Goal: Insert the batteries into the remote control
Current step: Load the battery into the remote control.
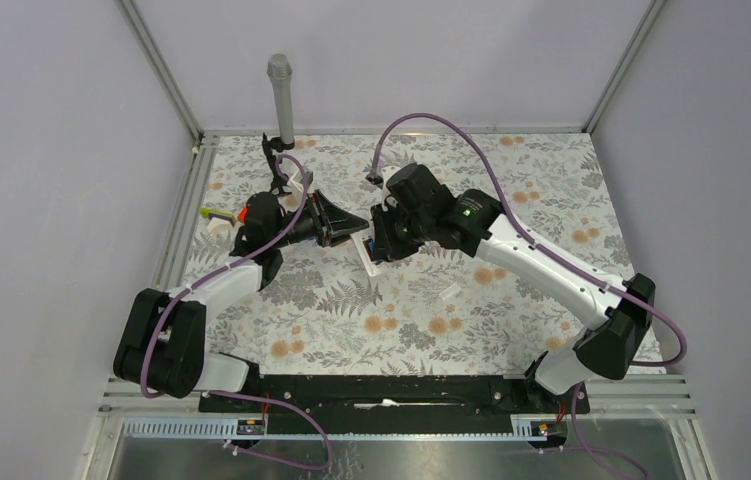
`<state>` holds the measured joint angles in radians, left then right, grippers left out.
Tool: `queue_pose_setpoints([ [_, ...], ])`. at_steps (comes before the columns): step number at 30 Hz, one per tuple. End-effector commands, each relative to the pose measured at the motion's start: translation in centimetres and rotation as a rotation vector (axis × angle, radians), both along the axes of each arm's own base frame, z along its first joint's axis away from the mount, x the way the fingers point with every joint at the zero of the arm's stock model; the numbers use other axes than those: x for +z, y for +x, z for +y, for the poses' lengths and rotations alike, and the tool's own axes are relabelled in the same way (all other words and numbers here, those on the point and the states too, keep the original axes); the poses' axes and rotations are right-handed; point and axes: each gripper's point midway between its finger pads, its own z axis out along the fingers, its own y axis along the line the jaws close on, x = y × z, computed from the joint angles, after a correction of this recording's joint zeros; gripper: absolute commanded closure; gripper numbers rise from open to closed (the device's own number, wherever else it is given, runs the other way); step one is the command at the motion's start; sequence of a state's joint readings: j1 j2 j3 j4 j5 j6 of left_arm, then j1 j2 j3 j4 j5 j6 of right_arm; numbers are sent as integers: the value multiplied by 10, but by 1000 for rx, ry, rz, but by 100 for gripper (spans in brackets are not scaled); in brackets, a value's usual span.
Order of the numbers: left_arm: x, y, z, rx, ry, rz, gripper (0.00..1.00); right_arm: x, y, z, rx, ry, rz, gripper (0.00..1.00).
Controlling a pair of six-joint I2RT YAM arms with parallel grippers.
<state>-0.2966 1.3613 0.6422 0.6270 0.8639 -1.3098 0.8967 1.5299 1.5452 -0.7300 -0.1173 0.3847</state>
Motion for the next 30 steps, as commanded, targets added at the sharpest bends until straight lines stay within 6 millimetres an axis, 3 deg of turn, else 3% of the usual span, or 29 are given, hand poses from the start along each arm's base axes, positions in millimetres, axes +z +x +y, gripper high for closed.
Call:
queue_pose_setpoints([
  [1,25,-9,-2,-34,-30,-124,100,7,2,4,26,-18,-43,89],
  [14,29,-9,-3,-32,-36,-126,100,-2,9,7,6,-54,-51,87],
  [30,32,-9,-3,-32,-39,-134,100,2,10,12,4,-33,-46,74],
])
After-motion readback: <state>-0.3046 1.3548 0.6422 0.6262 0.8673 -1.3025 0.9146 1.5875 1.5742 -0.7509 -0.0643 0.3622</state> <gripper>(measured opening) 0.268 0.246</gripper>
